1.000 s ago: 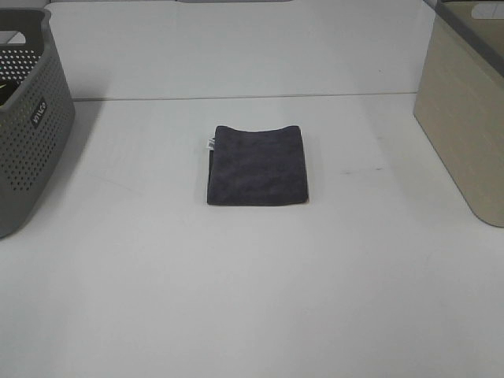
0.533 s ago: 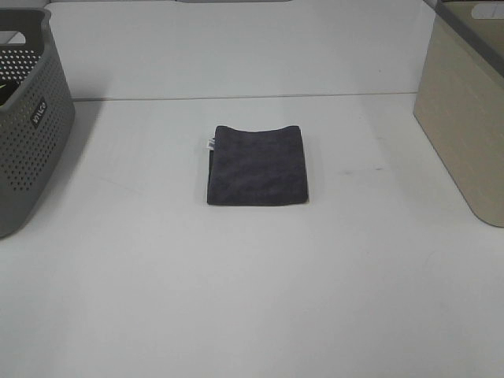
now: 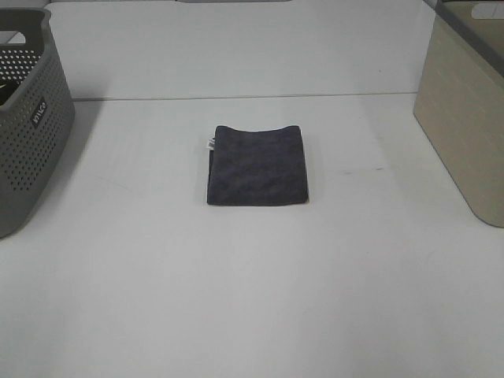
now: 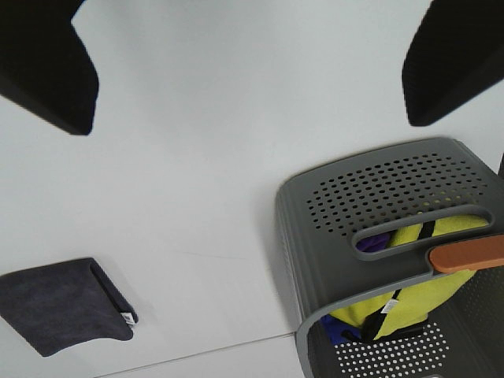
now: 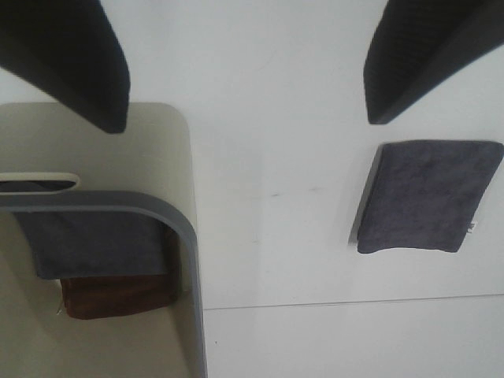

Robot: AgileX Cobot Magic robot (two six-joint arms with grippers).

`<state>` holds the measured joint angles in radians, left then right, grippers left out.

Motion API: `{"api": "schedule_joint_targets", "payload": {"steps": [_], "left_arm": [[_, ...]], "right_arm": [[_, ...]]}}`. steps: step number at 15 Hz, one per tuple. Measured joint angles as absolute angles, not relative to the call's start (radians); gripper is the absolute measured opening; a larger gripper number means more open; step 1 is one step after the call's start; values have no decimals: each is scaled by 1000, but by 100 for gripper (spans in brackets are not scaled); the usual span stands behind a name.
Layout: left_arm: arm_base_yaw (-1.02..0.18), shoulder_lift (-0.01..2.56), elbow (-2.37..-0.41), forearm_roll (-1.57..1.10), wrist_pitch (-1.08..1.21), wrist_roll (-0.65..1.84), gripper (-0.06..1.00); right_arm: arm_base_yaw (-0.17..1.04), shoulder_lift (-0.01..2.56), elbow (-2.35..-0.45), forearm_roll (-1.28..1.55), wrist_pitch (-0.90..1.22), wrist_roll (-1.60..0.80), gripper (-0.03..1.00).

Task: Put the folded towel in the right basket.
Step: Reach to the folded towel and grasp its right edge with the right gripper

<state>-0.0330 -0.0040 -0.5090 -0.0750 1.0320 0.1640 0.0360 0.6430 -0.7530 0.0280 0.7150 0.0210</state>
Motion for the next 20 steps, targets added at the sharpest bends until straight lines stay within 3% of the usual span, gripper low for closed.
{"api": "schedule_joint_targets", "payload": {"steps": [7,11,12,16,20], "left_arm": [[-33,-4,-509,-75,1032,164,99],[-33,-4,-509,-75,1032,164,99],[-33,-4,-509,-75,1032,164,99],[-33,-4,-509,-75,1032,164,99],[-33,-4,-509,-75,1032,164,99]], "right_arm": [[36,1186,-1129,46,714,12,76],[38,1396,-1285,271,722,-154,76],[73,1473,-1312,361,716,-266,76],[232,1646,-1355,385,667,-318,75],[280,1871,-1473,408,703,-269,75]]}}
